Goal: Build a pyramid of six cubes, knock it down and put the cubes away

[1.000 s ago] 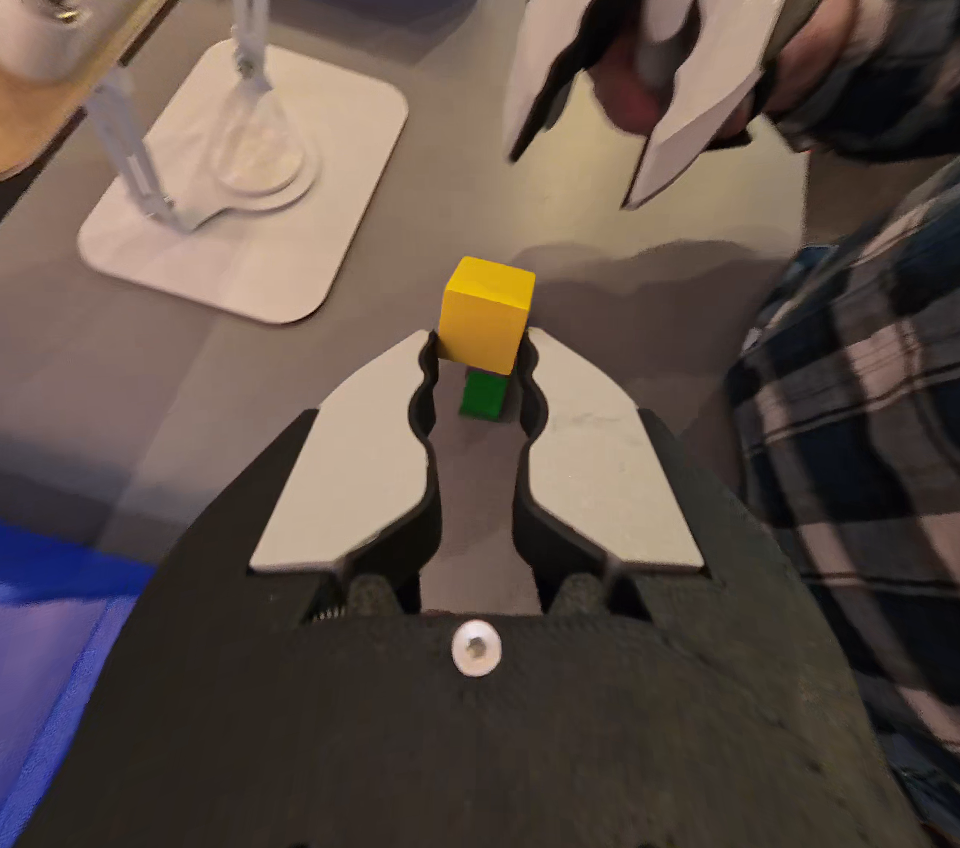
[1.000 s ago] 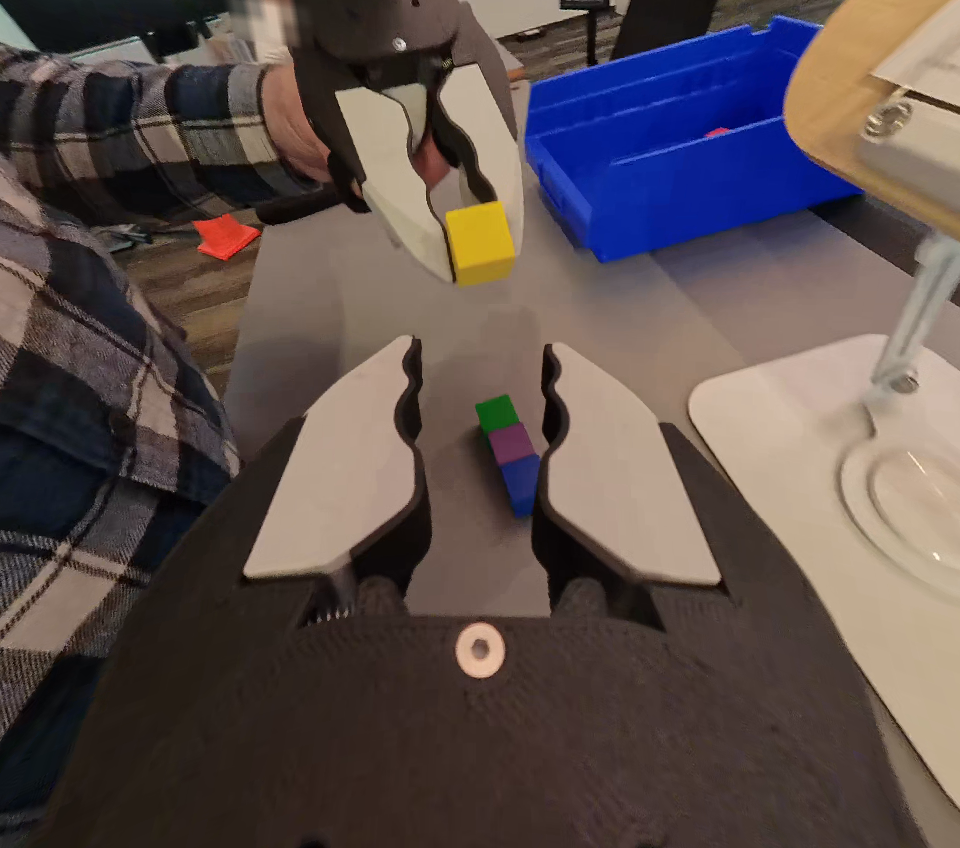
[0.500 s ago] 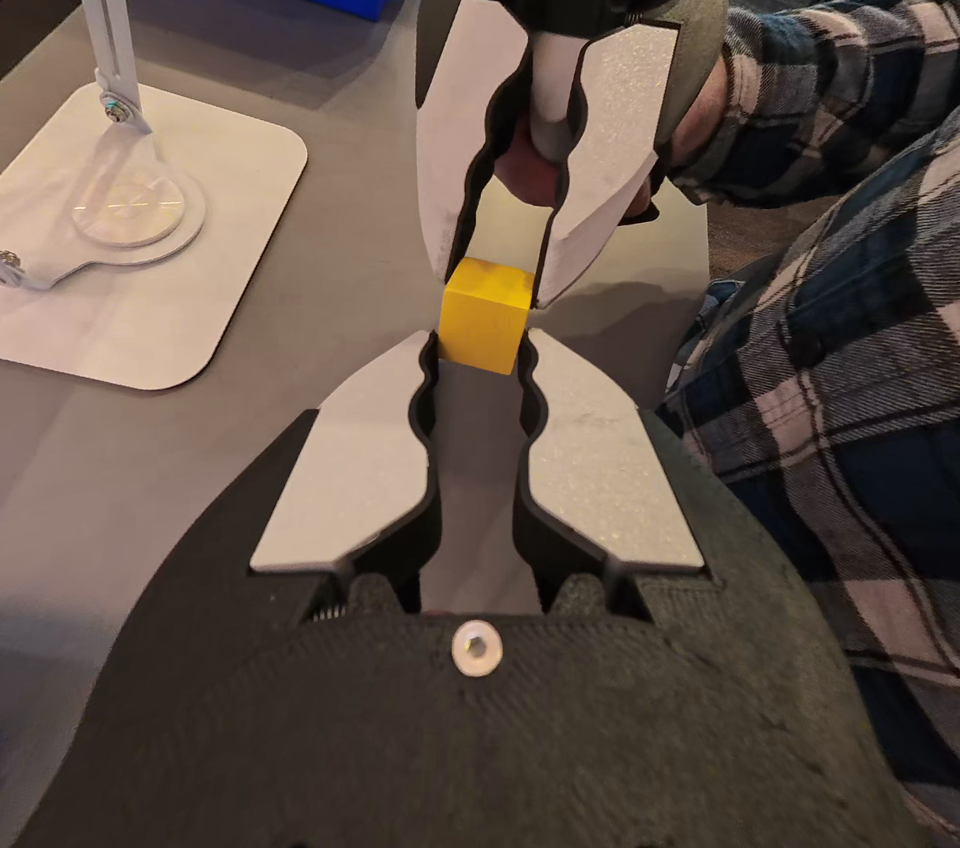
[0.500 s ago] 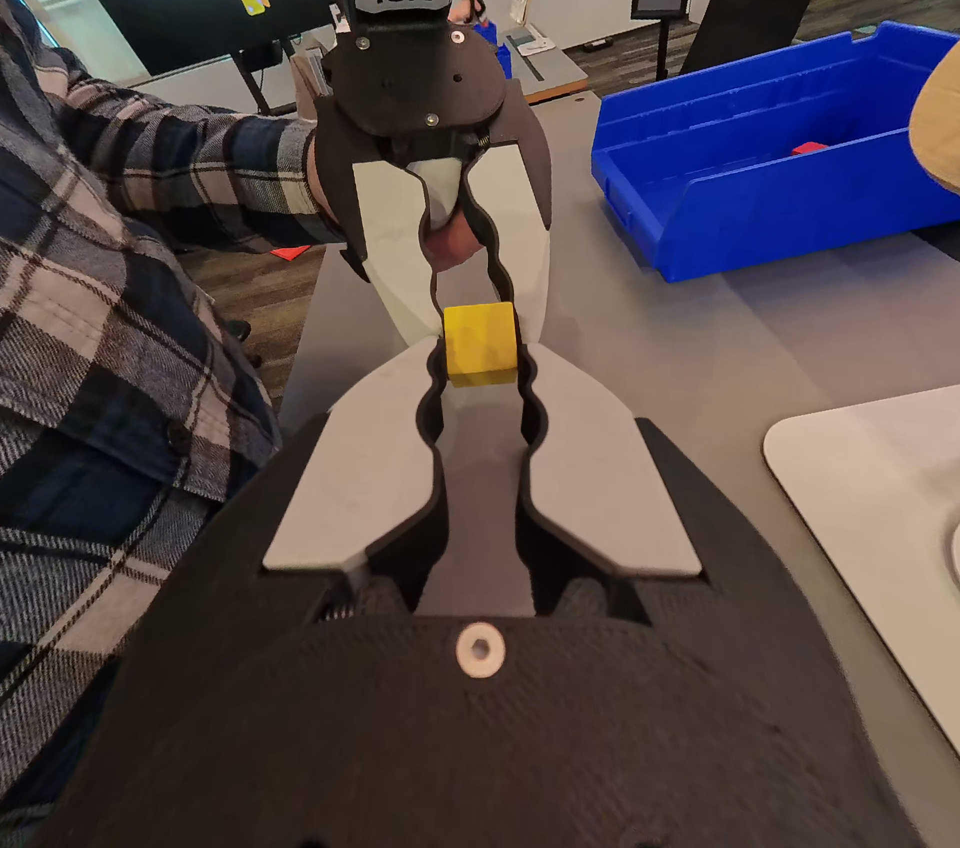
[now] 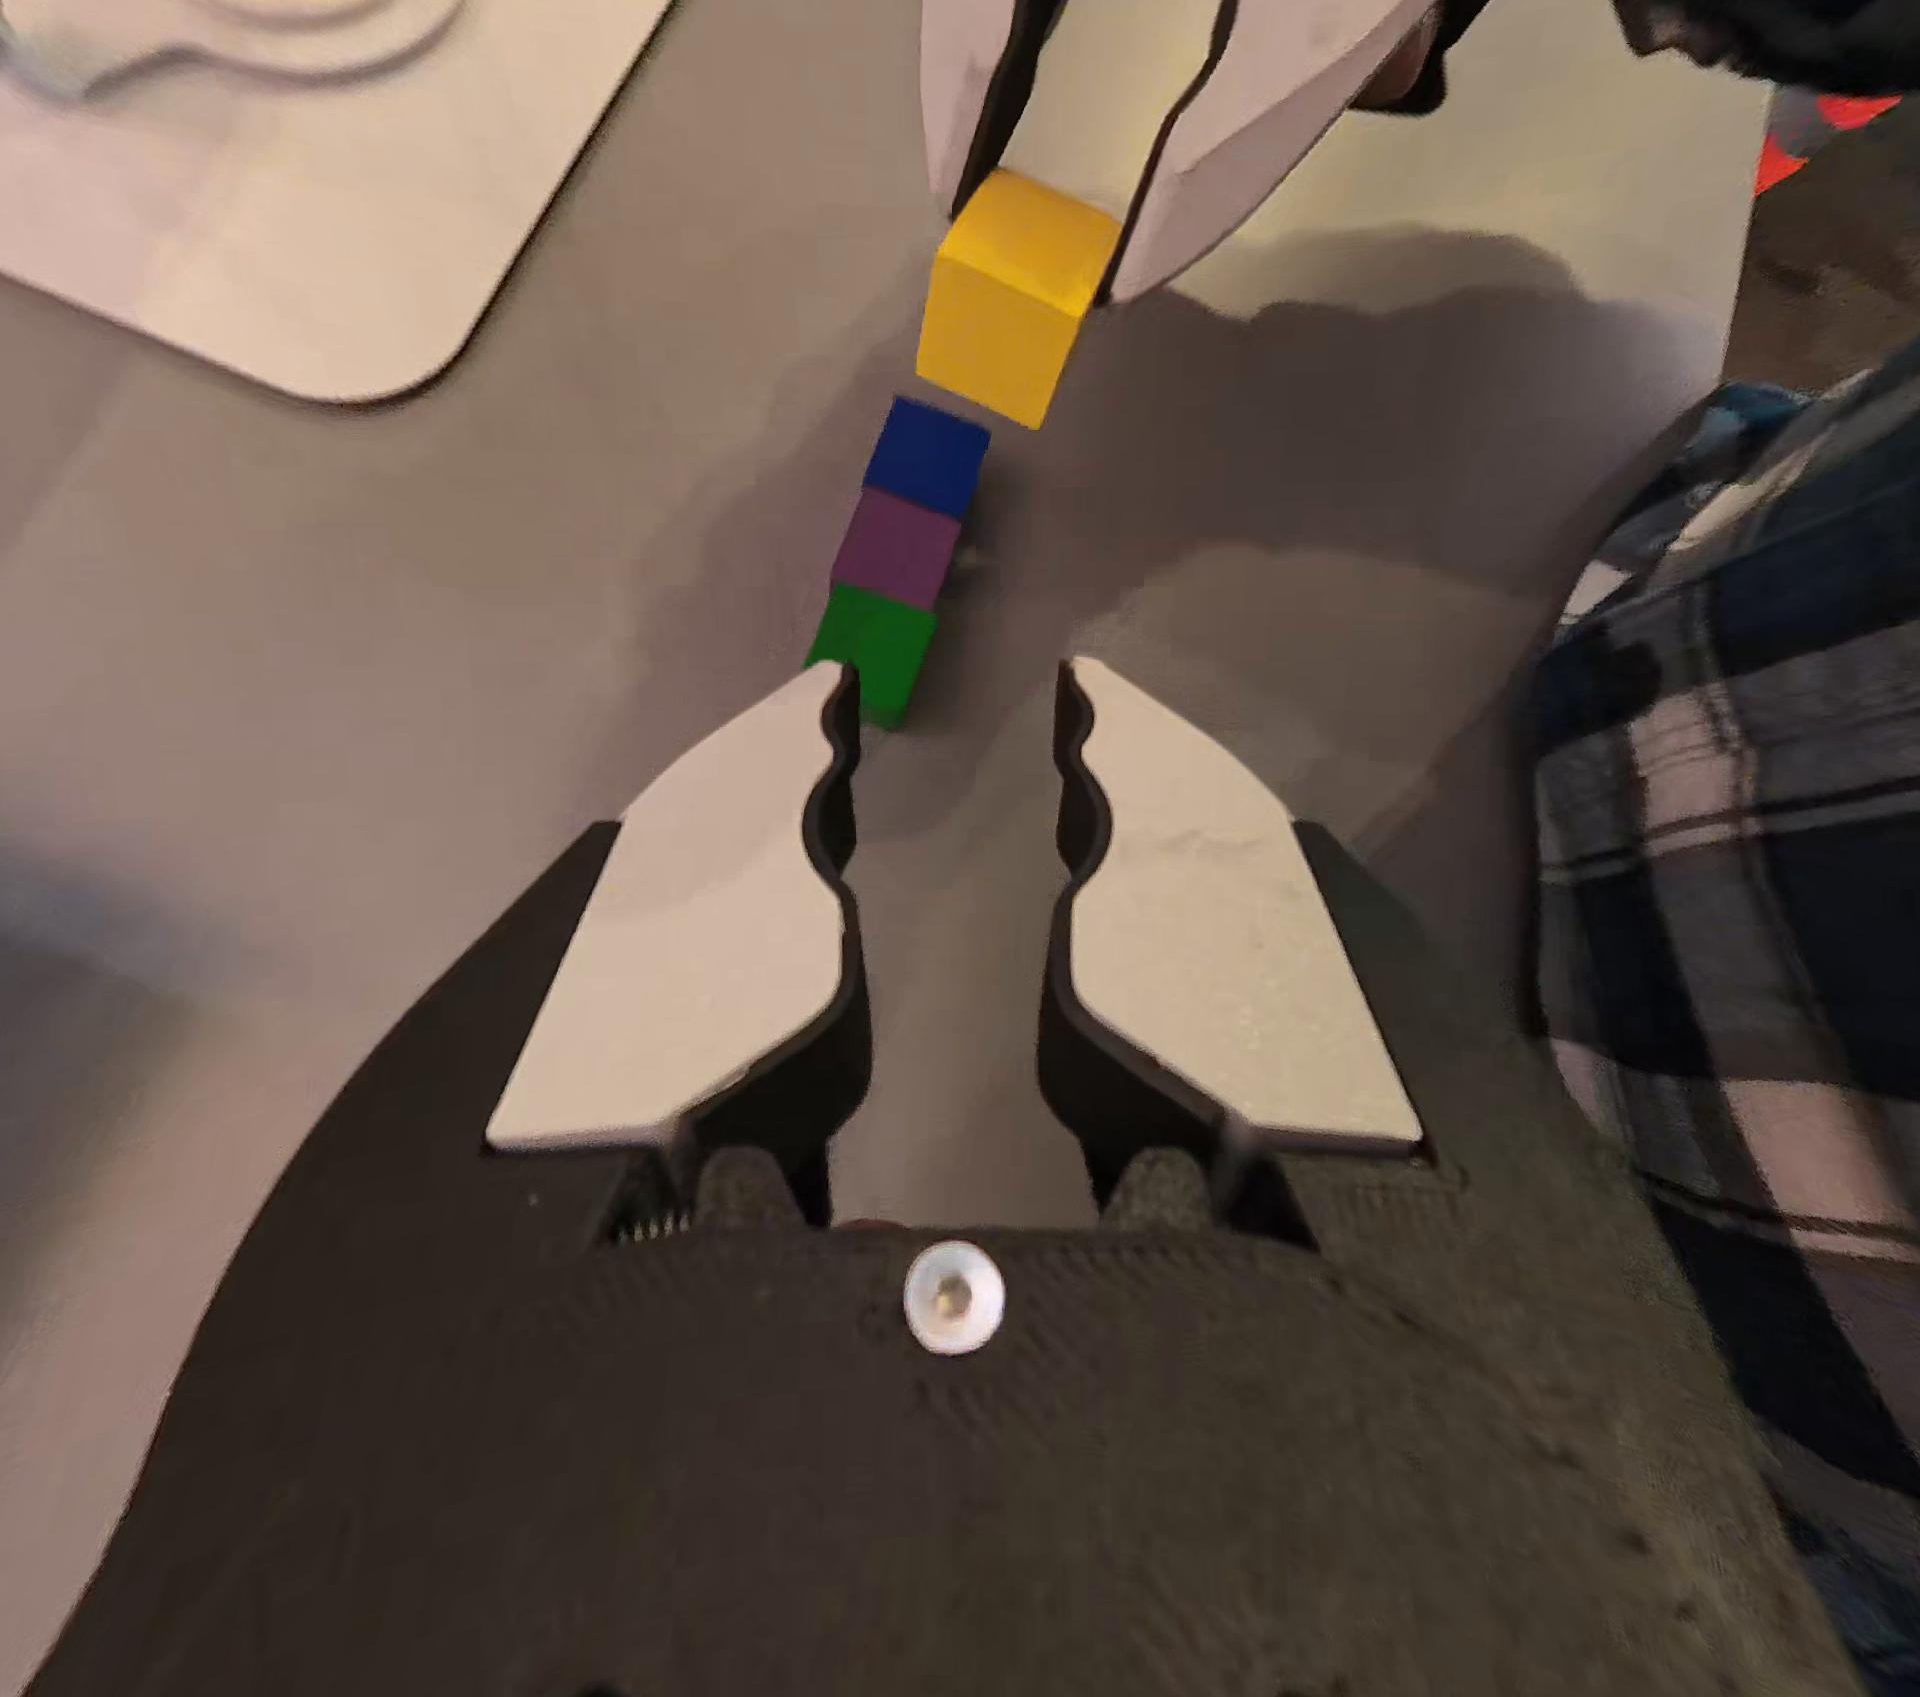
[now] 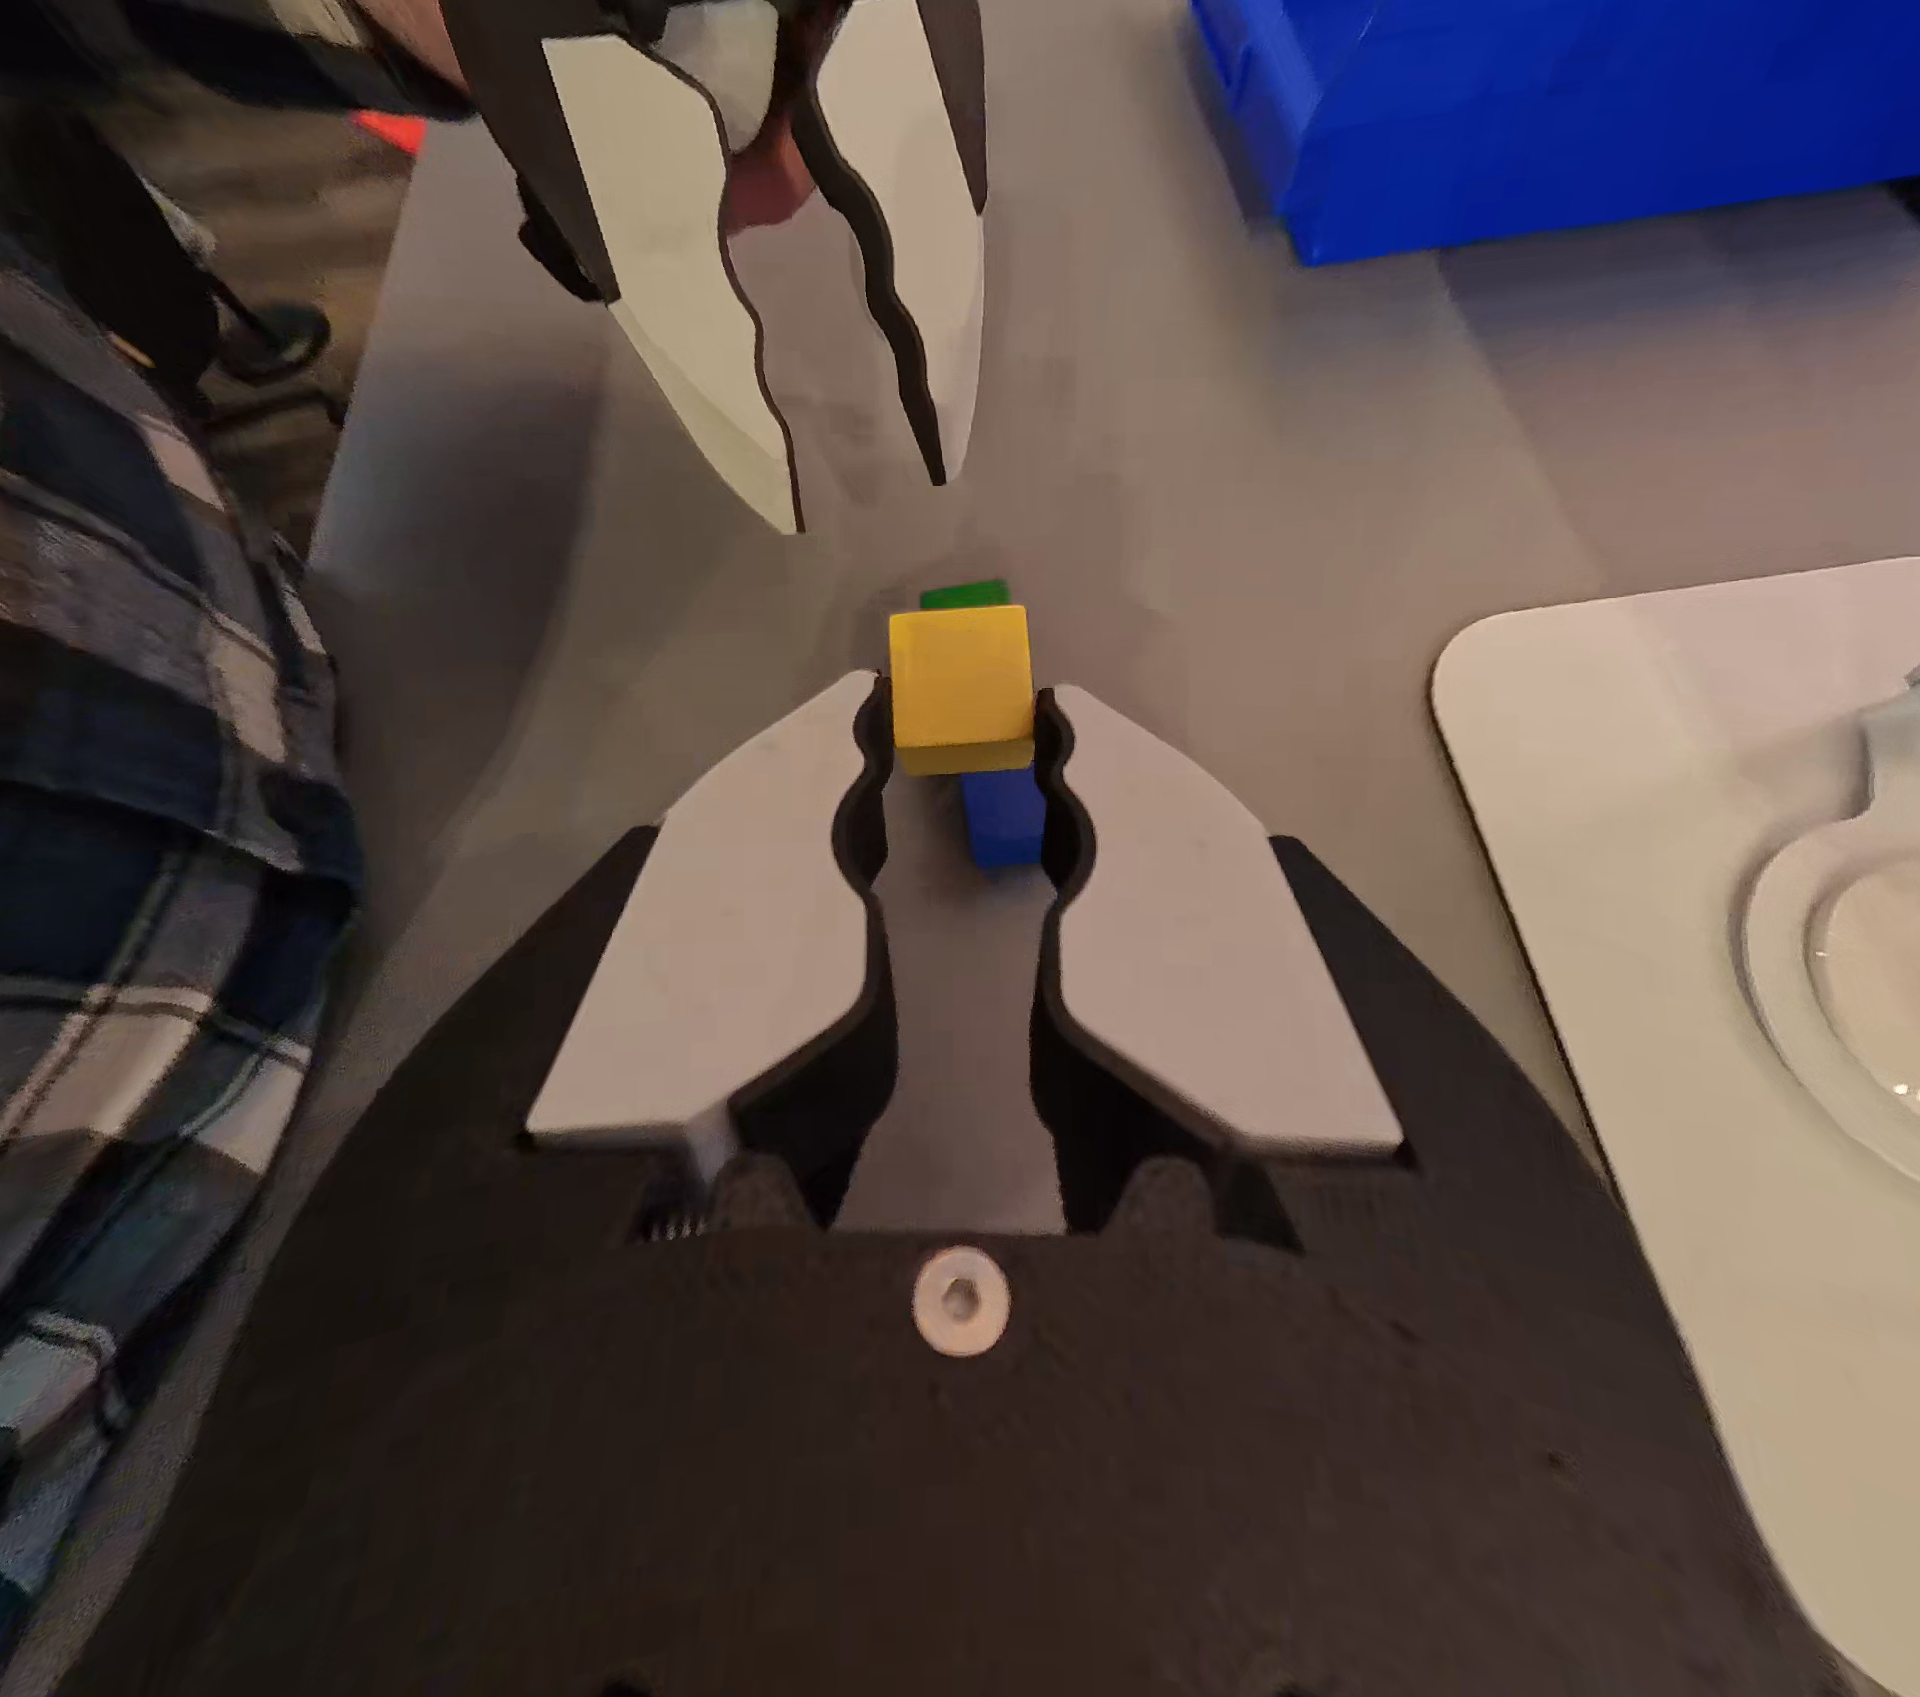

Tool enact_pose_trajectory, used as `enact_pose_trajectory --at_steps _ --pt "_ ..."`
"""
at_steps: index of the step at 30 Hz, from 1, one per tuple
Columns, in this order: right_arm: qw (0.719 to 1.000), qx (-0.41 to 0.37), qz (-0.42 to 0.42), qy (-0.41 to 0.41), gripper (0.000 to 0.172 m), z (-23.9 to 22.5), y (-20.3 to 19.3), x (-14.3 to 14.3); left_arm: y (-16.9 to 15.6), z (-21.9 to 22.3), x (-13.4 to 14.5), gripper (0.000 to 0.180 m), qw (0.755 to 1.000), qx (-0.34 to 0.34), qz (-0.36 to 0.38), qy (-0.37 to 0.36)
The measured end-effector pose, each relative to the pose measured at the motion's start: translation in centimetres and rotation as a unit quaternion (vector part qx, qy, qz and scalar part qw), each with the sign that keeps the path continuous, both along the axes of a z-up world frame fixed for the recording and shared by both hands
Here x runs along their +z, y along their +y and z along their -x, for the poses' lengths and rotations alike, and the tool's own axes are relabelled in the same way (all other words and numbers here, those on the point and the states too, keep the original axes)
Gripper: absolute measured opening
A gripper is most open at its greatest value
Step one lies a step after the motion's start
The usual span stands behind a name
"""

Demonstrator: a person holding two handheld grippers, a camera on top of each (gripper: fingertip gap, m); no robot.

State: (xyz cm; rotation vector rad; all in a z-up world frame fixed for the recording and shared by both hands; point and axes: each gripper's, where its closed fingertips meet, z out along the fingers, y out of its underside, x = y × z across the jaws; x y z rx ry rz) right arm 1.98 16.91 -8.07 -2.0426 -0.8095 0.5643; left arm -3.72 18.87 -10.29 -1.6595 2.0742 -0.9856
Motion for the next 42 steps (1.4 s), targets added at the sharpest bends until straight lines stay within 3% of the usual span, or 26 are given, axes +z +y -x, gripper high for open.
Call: enact_pose_trajectory --at_steps 10,38,42 --pt "0.997 0.032 0.022 -0.065 0.026 0.5 1.1 -2.5 0.7 0.4 -3.9 0.035 0.998 0.053 -0.017 0.031" --pt "0.995 0.055 0.042 -0.076 0.026 1.1 1.2 -3.7 0.8 -0.4 -5.2 0.034 0.997 0.057 -0.028 0.035" --pt "0.995 0.047 0.048 -0.070 0.036 1.0 1.2 -3.8 0.9 -0.5 -5.4 0.034 0.997 0.058 -0.027 0.037"
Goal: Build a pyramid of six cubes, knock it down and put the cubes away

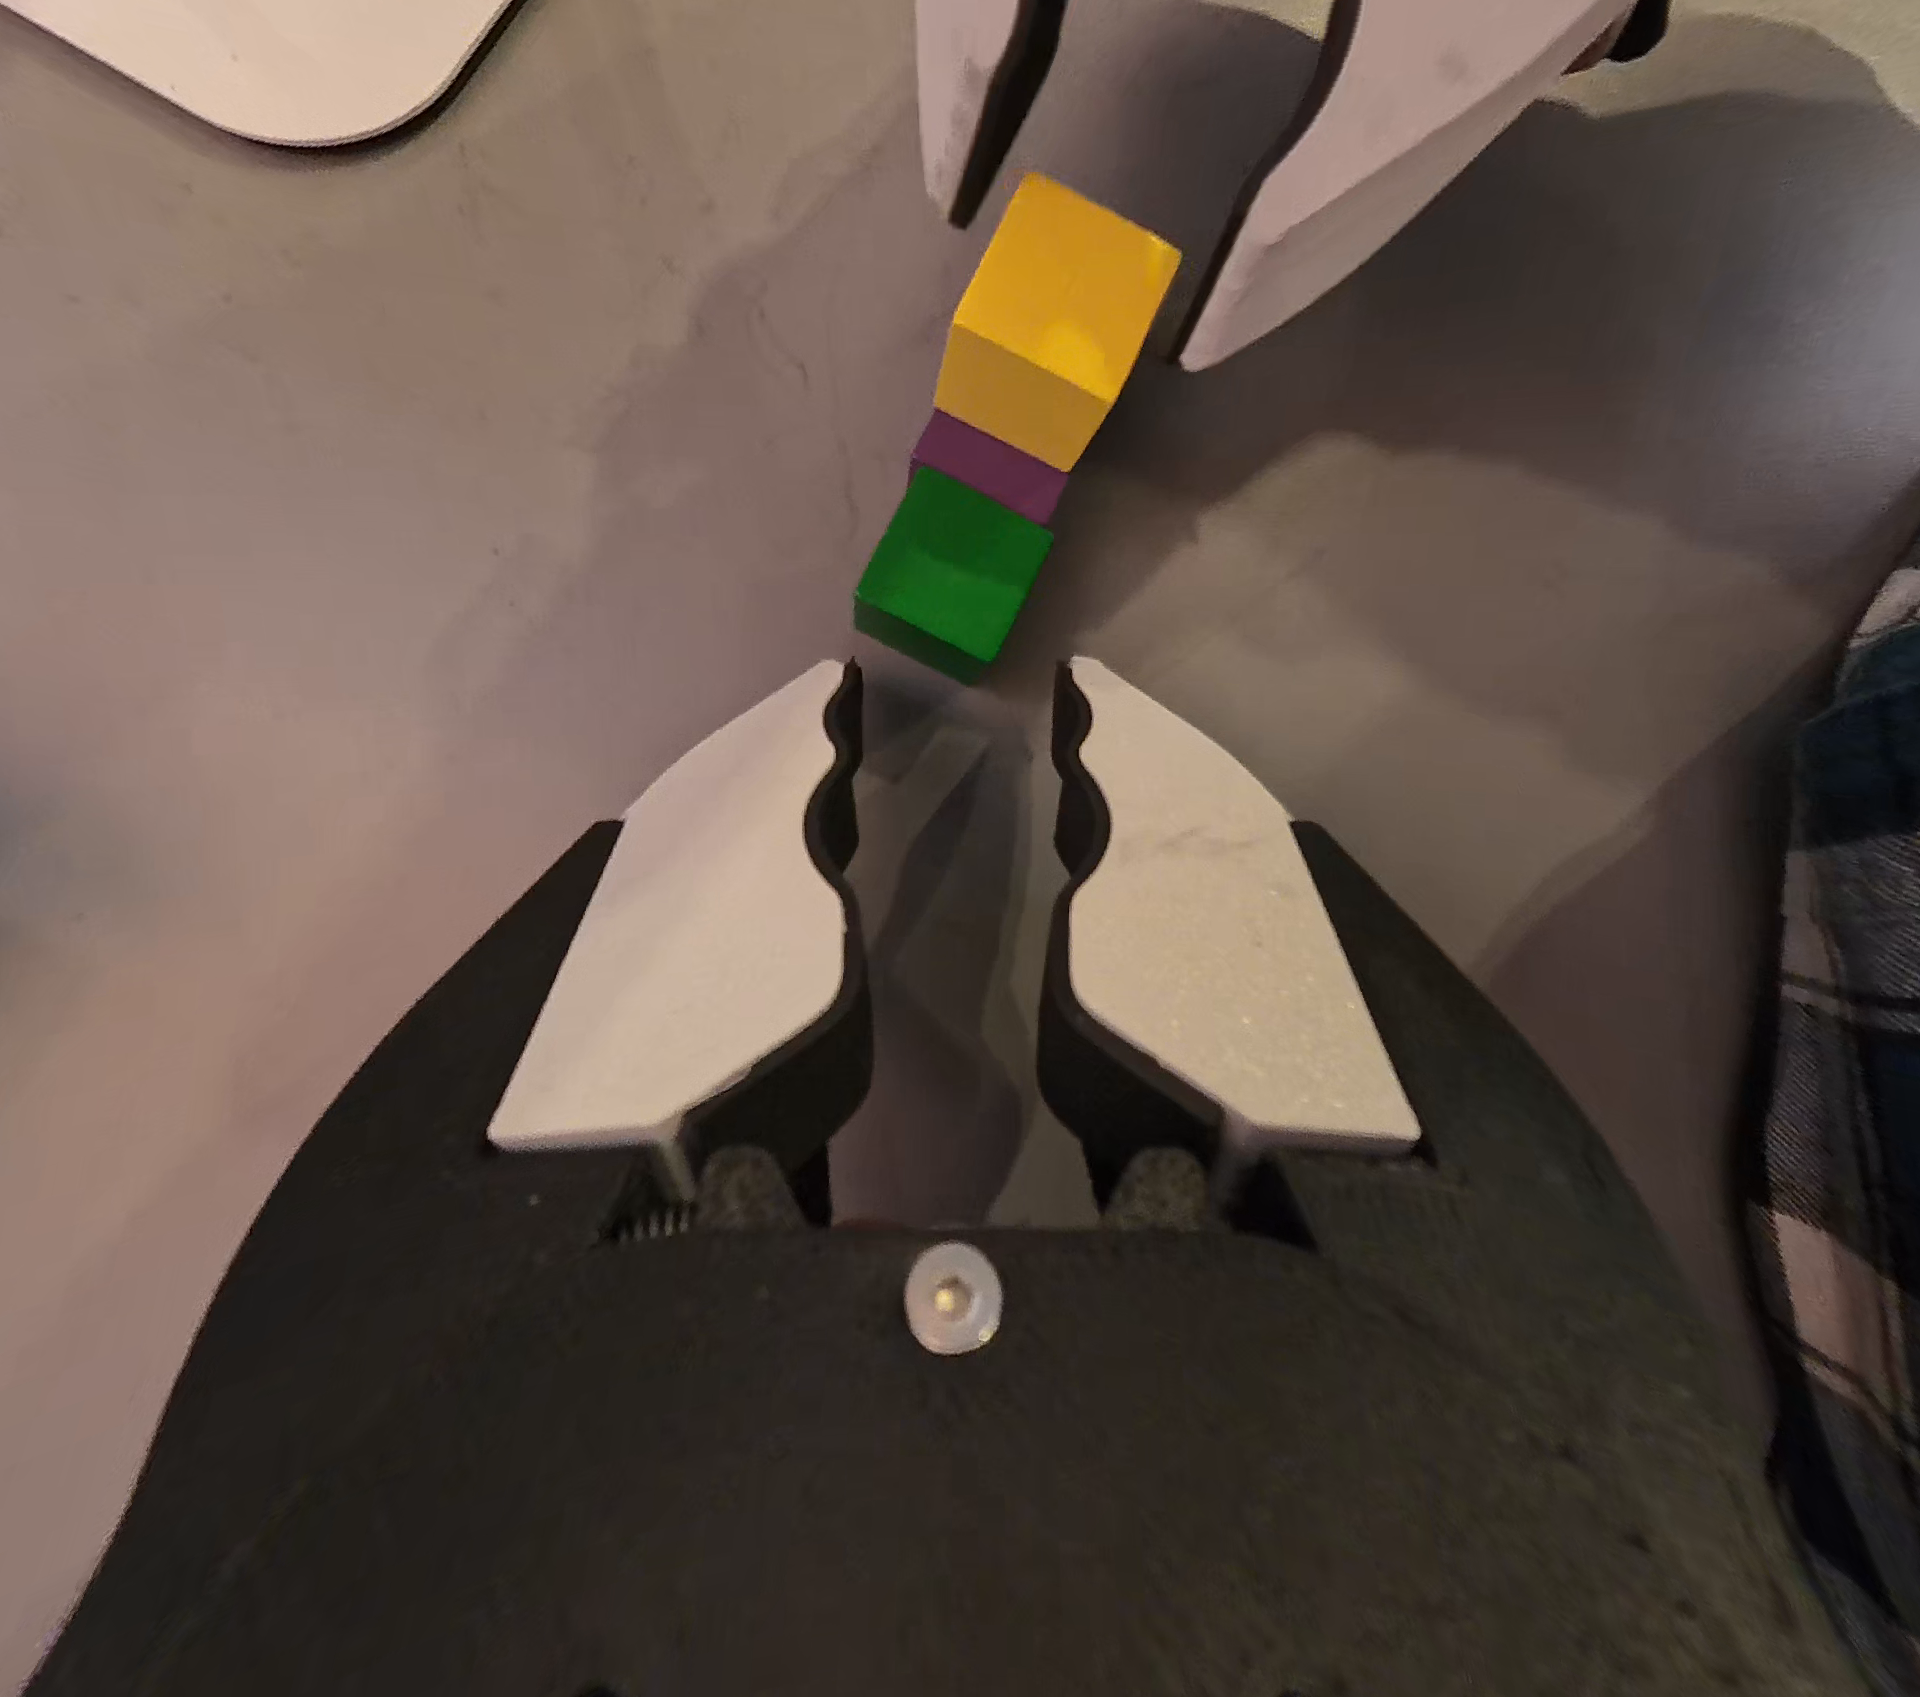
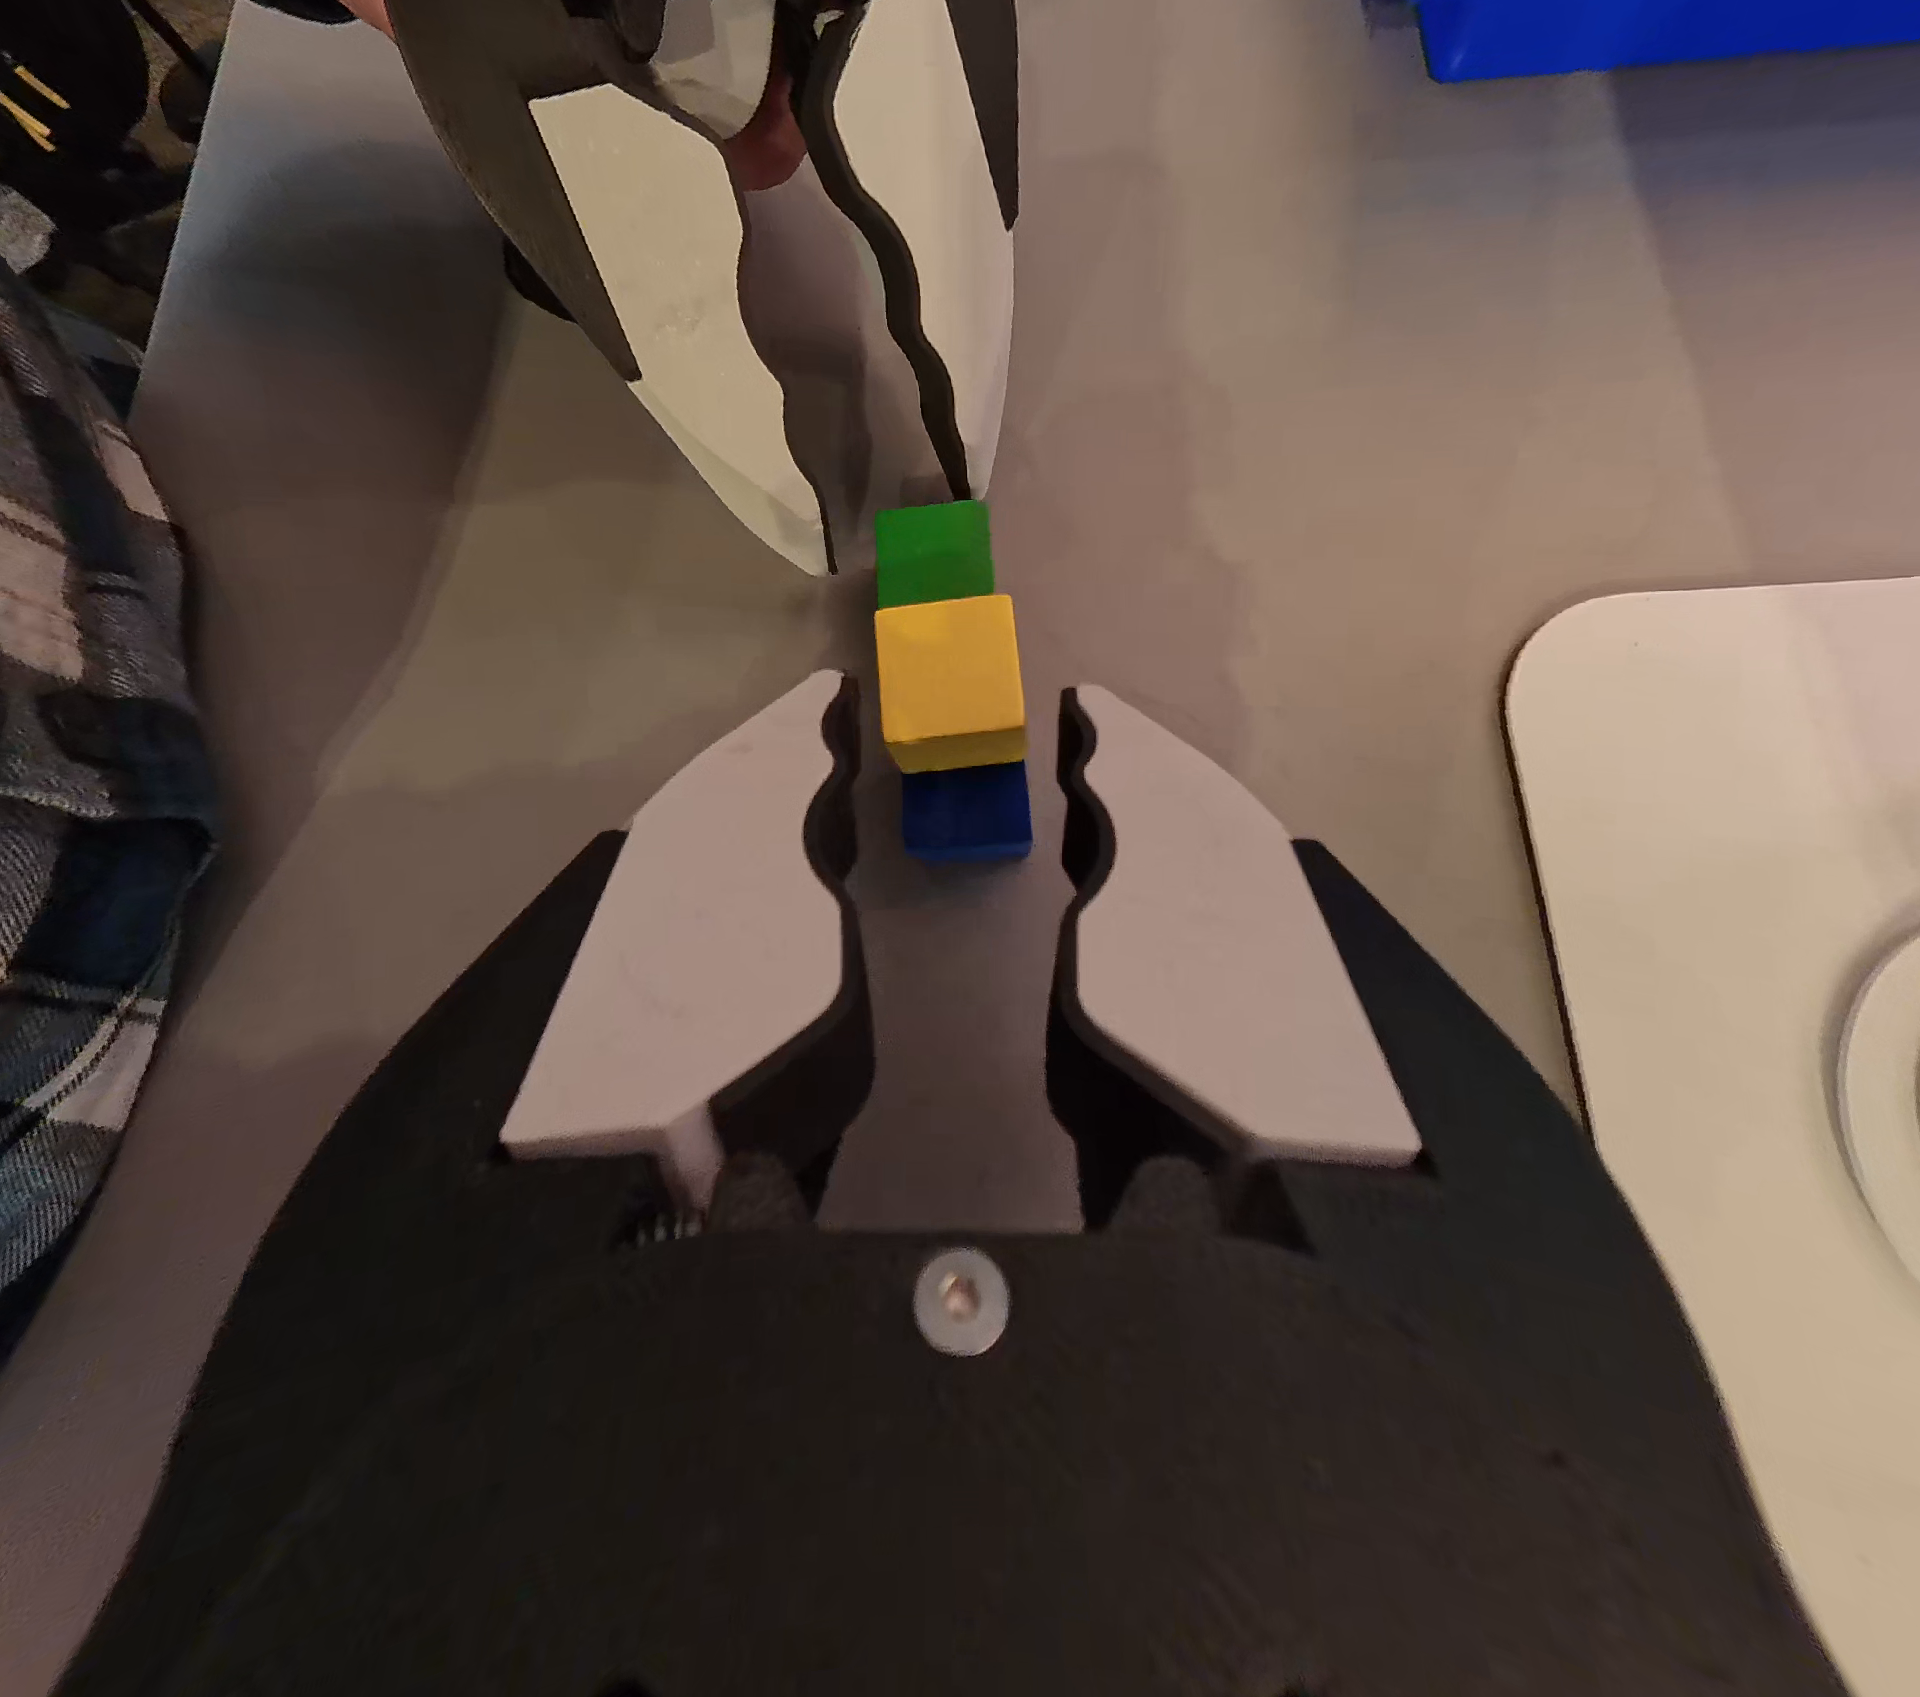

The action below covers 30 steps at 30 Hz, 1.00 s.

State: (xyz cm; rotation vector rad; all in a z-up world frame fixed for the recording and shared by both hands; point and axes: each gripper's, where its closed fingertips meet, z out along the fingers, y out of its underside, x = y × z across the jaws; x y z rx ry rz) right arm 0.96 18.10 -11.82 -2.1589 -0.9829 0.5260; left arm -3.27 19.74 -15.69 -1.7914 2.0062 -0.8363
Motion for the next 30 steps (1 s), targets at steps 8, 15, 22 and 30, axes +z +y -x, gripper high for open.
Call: enact_pose_trajectory --at_steps 8,15,22,30 --pt "0.999 -0.036 -0.013 0.028 0.050 -1.4 -0.3 1.4 0.6 0.5 1.4 0.035 1.000 0.005 -0.004 -0.020" --pt "0.987 -0.144 -0.041 0.061 0.047 -6.5 -1.7 2.4 12.8 2.6 10.8 0.037 0.984 0.109 -0.088 -0.106" --pt "0.978 -0.198 -0.019 0.068 0.045 -8.4 -3.3 0.3 27.8 -0.3 11.0 0.058 0.970 0.130 -0.198 -0.054" --pt "0.972 -0.222 0.008 0.080 0.045 -7.8 -4.4 -2.0 36.2 -5.1 4.0 0.054 0.976 0.096 -0.193 0.043"
